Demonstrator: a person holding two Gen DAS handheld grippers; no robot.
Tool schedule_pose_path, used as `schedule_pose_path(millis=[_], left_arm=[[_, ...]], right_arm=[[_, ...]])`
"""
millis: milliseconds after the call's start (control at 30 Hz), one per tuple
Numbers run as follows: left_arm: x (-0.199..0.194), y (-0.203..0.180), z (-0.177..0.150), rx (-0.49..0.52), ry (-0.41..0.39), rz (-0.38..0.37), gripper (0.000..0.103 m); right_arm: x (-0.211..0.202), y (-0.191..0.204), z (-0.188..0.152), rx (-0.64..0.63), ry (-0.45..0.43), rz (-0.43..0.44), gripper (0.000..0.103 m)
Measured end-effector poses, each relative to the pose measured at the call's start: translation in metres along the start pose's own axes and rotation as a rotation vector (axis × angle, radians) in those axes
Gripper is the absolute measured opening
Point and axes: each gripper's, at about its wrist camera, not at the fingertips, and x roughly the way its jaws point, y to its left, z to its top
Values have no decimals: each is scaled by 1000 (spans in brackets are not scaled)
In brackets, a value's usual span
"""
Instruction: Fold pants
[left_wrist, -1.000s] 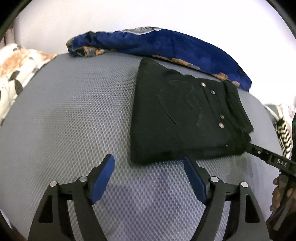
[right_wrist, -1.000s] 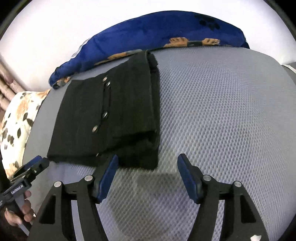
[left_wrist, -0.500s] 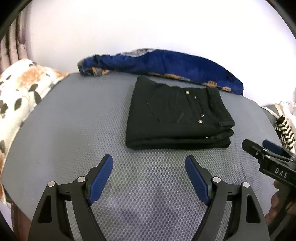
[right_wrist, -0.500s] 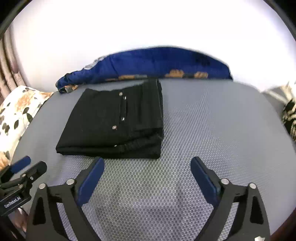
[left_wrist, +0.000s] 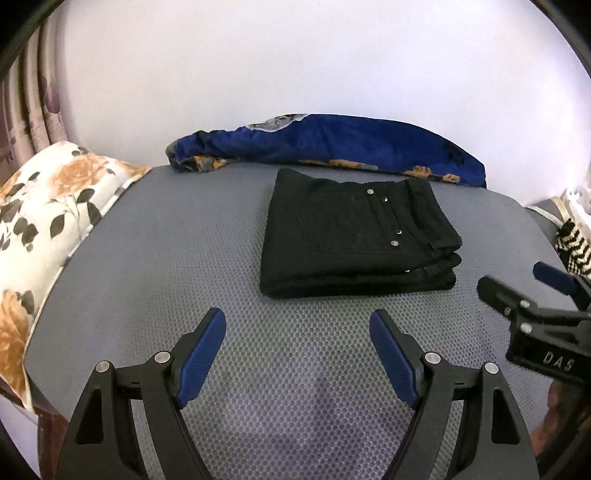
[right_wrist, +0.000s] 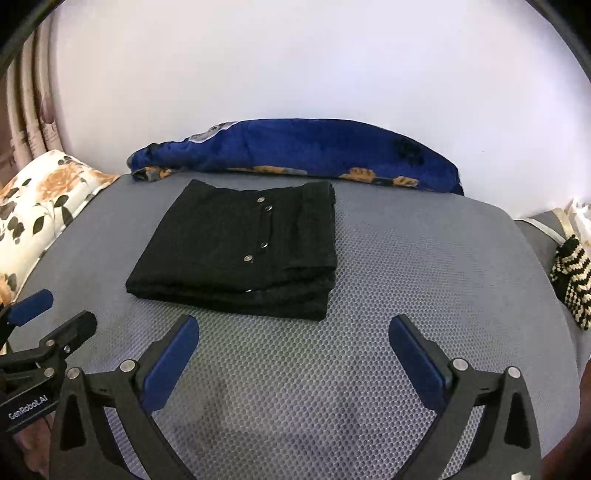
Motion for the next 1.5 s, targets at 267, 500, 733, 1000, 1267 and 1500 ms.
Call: schedule_pose_path(millis=[267, 500, 733, 1000, 1267, 1500], left_arm=[[4, 5, -1, -14, 6, 59, 80], [12, 8, -3, -18, 29, 72, 80], [17, 7, -6, -14, 44, 89, 80], [20, 7, -7, -11, 51, 102, 80], [26, 8, -9, -7, 72, 103, 80], [28, 6, -10, 18, 62, 122, 80]], right_arm=[[4, 6, -2, 3, 20, 3, 102], [11, 9, -4, 5, 43, 15, 102], [17, 13, -7, -2, 62, 22, 102], [22, 14, -9, 8, 81, 24, 102], [24, 16, -10, 7, 91, 25, 102], [30, 14, -11, 20, 109, 32, 102]])
